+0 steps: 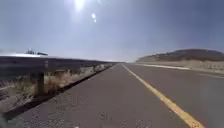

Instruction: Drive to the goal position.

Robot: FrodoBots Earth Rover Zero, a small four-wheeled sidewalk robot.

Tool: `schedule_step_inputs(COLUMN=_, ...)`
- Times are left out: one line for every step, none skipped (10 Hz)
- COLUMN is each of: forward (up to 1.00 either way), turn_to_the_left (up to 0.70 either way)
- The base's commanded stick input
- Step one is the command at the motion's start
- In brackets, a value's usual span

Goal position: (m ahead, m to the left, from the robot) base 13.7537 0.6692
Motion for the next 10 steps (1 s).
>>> schedule_step_inputs(forward=0.85, turn_to_the_left=0.0)
schedule_step_inputs(forward=0.85, turn_to_the_left=0.0)
schedule_step_inputs(forward=0.85, turn_to_the_left=0.0)
schedule_step_inputs(forward=0.85, turn_to_the_left=0.0)
schedule_step_inputs(forward=0.85, turn_to_the_left=0.0)
schedule_step_inputs(forward=0.85, turn_to_the_left=0.0)
schedule_step_inputs(forward=0.85, turn_to_the_left=0.0)
schedule_step_inputs(forward=0.85, turn_to_the_left=0.0)
schedule_step_inputs(forward=0.85, turn_to_the_left=0.0)
schedule_step_inputs(forward=0.85, turn_to_the_left=0.0)
